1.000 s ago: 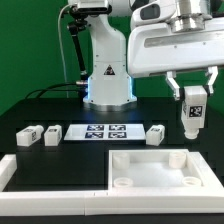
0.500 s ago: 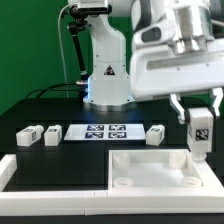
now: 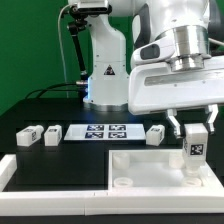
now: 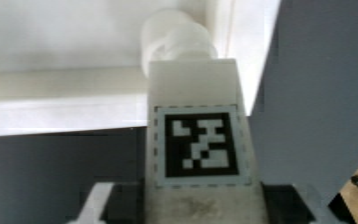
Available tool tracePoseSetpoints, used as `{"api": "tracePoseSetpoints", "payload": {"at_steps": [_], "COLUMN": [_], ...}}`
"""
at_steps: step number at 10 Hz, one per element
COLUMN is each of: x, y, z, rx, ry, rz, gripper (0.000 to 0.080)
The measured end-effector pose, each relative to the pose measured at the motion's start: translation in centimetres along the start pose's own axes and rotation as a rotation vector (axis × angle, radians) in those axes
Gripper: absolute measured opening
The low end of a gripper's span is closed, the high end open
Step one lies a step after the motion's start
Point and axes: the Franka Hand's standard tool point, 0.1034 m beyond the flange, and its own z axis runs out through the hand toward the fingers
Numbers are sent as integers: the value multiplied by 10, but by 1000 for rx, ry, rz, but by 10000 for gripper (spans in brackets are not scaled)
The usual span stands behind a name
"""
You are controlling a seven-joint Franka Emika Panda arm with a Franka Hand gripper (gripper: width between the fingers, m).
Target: Assemble square table
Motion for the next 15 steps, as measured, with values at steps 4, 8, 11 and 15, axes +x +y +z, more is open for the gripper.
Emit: {"api": "tracePoseSetpoints", "payload": {"at_steps": [4,8,11,15], "x": [8,7,1,-17], "y": [1,1,-1,-2], "z": [4,12,17,18], "rx": [-2,-3,-2,-29], "ry": [4,4,2,70], "rz": [-4,-8,-13,62], "gripper": [292,292,292,292]}}
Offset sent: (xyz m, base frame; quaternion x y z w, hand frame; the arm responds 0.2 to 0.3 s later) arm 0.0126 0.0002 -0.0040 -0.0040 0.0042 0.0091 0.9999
